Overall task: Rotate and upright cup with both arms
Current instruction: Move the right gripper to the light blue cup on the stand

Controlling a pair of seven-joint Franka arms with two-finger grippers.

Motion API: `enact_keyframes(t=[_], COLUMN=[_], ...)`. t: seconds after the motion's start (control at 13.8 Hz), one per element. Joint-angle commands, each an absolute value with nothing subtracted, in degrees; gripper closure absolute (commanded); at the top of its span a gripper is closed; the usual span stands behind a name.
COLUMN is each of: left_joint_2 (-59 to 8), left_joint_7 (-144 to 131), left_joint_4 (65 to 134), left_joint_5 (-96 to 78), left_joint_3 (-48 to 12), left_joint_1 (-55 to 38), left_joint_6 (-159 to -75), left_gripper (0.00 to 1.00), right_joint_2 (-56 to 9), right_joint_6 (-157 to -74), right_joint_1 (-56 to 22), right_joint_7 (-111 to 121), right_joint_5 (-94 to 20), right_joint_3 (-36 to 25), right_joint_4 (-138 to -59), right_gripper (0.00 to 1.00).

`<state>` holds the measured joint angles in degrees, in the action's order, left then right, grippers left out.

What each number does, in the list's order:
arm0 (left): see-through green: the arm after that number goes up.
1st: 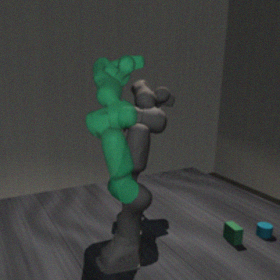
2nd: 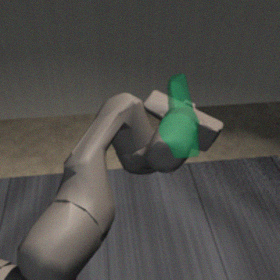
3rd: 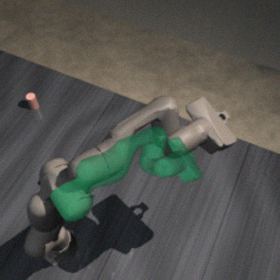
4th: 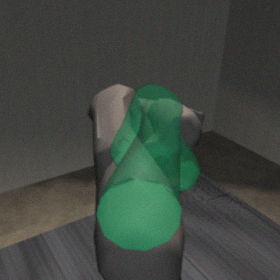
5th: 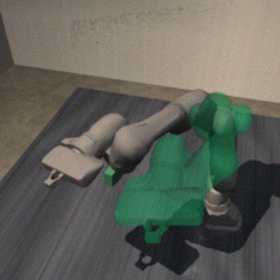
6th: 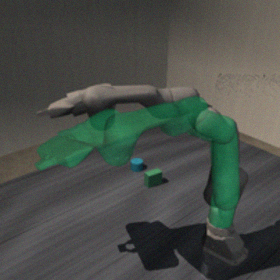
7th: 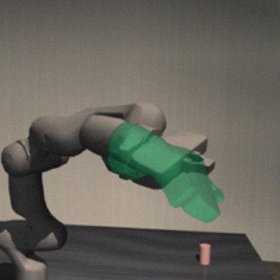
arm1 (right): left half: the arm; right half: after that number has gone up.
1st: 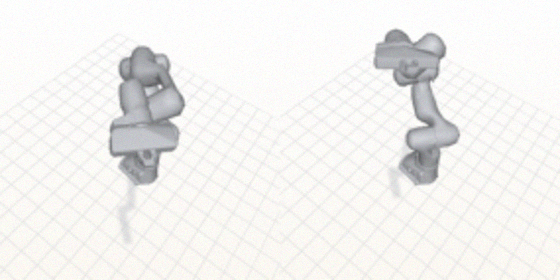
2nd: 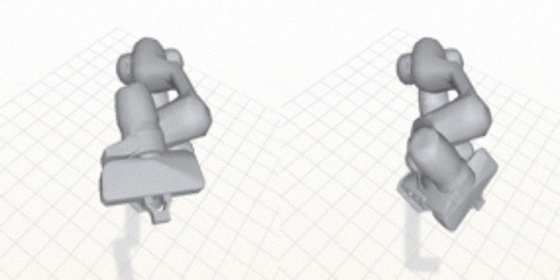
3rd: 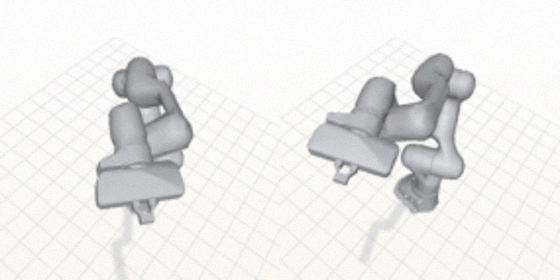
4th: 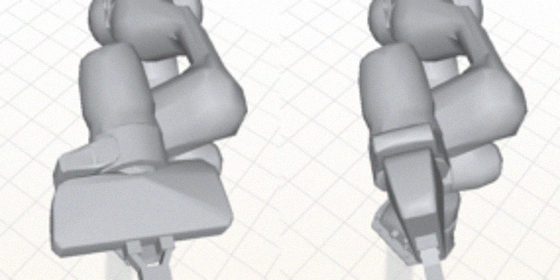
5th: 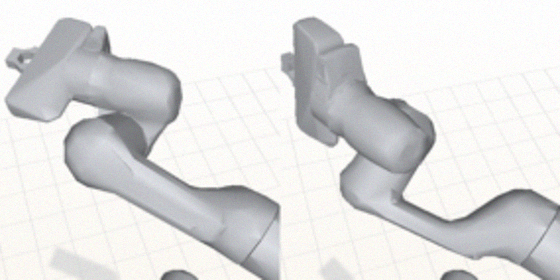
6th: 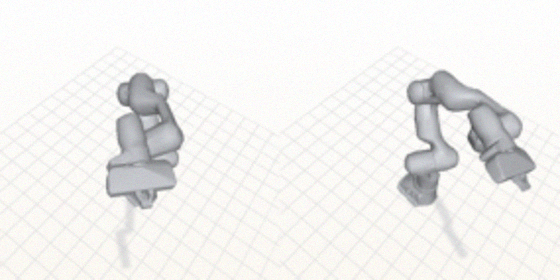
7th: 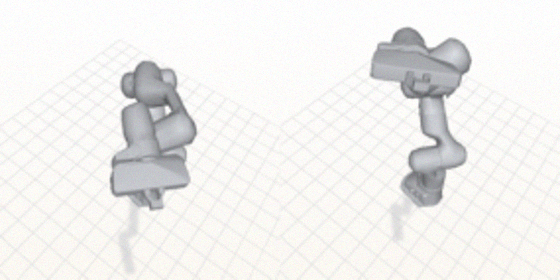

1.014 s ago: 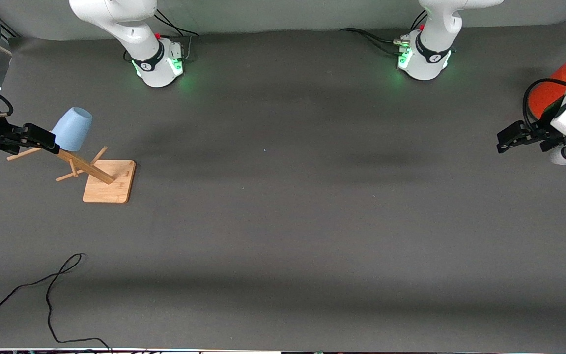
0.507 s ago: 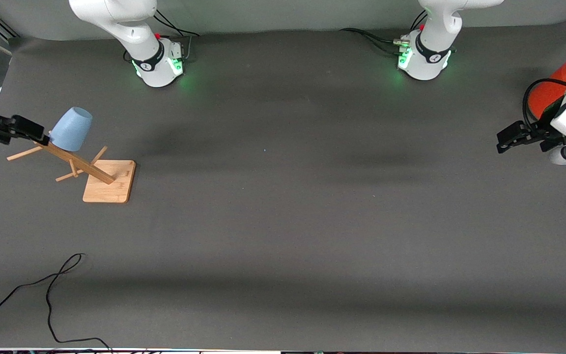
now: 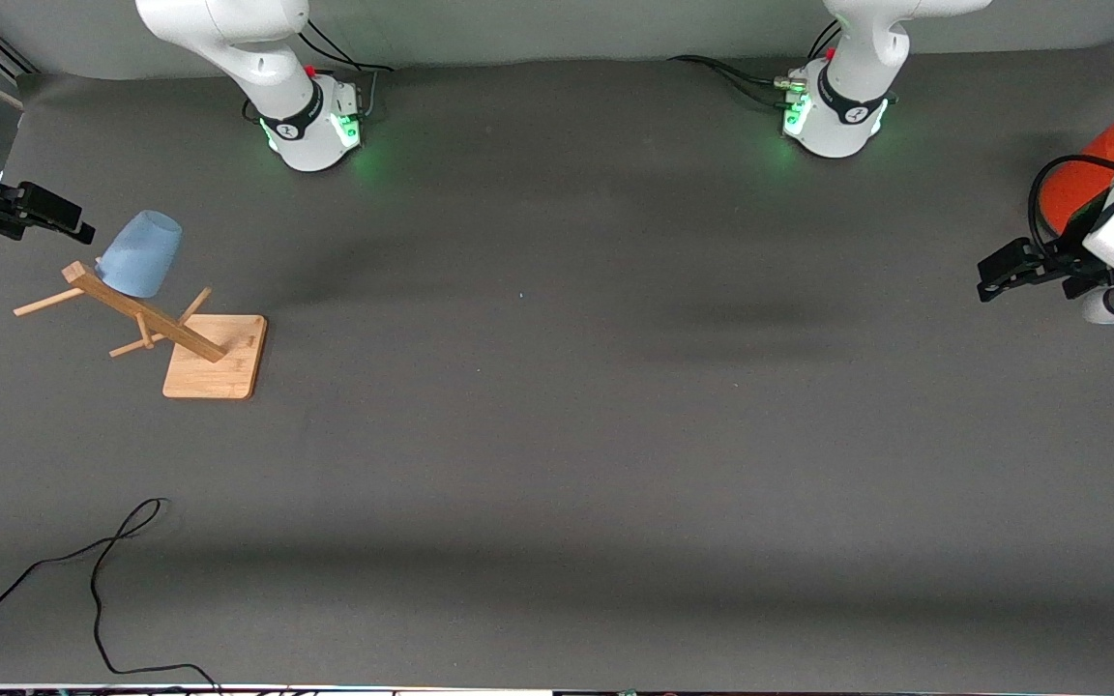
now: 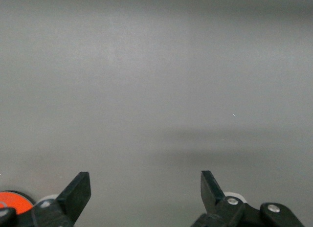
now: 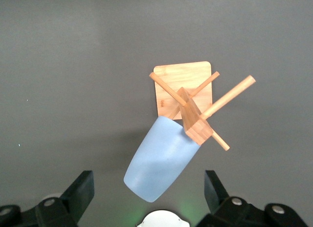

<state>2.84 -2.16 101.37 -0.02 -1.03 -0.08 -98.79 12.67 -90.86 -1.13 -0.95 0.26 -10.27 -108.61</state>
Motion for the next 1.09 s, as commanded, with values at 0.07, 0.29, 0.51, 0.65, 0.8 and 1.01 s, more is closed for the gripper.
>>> enact_keyframes(t=[0.07, 0.29, 0.51, 0.65, 0.8, 1.01], left_joint_2=[2.4, 2.2, 2.2, 2.3, 2.3, 1.4], left_joint_7=[-1.3, -1.3, -1.3, -1.3, -1.3, -1.3], left_joint_4=[100.4, 100.4, 100.4, 100.4, 100.4, 100.2], left_joint_5=[-0.6, -0.6, -0.6, -0.6, -0.6, -0.4], left_joint_3=[-0.9, -0.9, -0.9, -0.9, -0.9, -0.8], left_joint_1=[-0.2, -0.2, -0.2, -0.2, -0.2, -0.1], left_joint_6=[-98.6, -98.6, -98.6, -98.4, -98.7, -99.0], left_gripper=[0.0, 0.0, 0.0, 0.0, 0.0, 0.0], right_joint_2=[14.7, 14.9, 16.1, 16.0, 16.1, 16.1], right_joint_6=[-91.1, -91.1, -91.8, -92.8, -94.8, -98.8], right_joint_1=[-1.8, -1.9, -2.0, -2.0, -2.0, -2.2], right_joint_7=[-12.7, -26.1, -31.9, -33.3, -34.3, -34.2], right_joint_5=[0.5, 0.4, 0.4, 0.4, 0.3, 0.2], right_joint_3=[-12.0, -12.4, -12.5, -13.6, -14.1, -15.2], right_joint_4=[-110.0, -110.9, -113.8, -116.0, -118.9, -123.6], right_gripper=[0.0, 0.0, 0.0, 0.0, 0.0, 0.0])
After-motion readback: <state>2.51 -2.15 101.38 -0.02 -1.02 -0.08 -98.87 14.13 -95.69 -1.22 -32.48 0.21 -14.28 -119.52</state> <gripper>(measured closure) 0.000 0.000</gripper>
